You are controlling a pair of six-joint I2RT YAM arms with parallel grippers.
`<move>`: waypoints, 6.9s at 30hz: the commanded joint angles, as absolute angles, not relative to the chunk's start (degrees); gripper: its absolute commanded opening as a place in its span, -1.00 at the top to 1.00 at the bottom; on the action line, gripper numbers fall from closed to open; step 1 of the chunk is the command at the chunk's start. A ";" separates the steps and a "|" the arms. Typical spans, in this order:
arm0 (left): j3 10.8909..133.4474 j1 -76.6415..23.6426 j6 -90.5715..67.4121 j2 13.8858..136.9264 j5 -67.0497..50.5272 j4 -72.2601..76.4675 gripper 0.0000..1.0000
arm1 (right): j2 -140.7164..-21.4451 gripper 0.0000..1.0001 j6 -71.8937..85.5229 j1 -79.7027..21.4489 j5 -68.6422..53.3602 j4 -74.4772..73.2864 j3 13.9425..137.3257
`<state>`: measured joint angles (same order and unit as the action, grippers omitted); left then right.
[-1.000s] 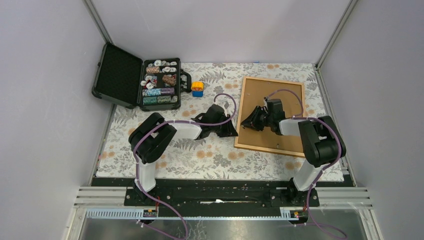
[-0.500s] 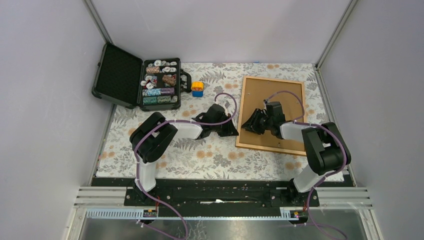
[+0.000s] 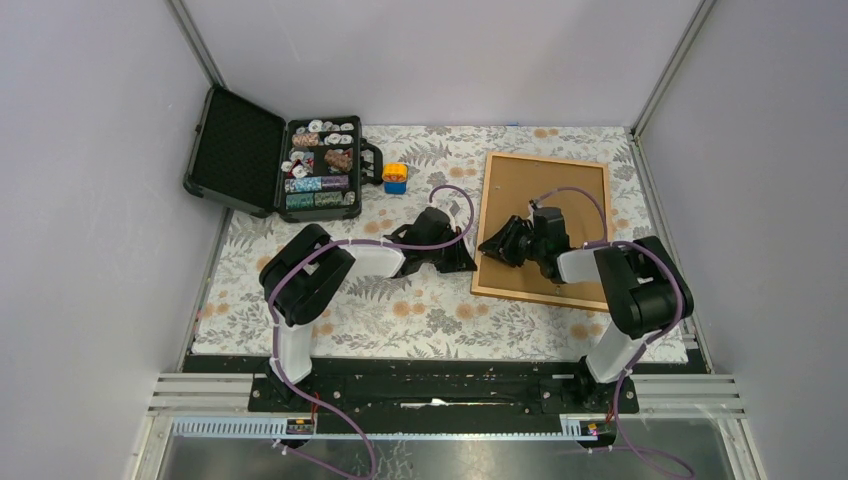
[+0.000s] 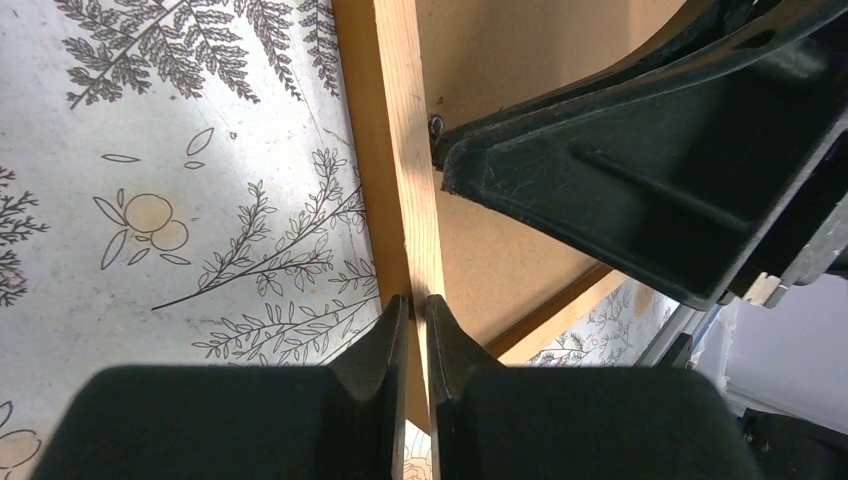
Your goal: Put the photo into the frame
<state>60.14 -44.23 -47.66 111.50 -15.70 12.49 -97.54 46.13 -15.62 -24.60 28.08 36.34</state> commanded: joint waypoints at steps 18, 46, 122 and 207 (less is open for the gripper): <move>58.52 -44.96 -45.90 109.87 -9.98 13.25 0.55 | -80.73 -0.29 35.06 -16.60 -15.47 8.30 36.45; 29.41 -45.79 -47.02 54.37 -9.00 8.00 -0.81 | -91.21 -0.53 -1.36 -37.16 3.03 -35.64 59.32; 46.24 -41.01 -53.85 96.35 -9.67 15.17 -0.32 | -73.89 0.02 31.30 -38.31 -3.35 -12.30 33.94; 57.19 -36.53 -51.15 111.61 -15.02 11.60 0.50 | -87.92 -0.13 30.50 -34.08 -16.78 7.03 37.97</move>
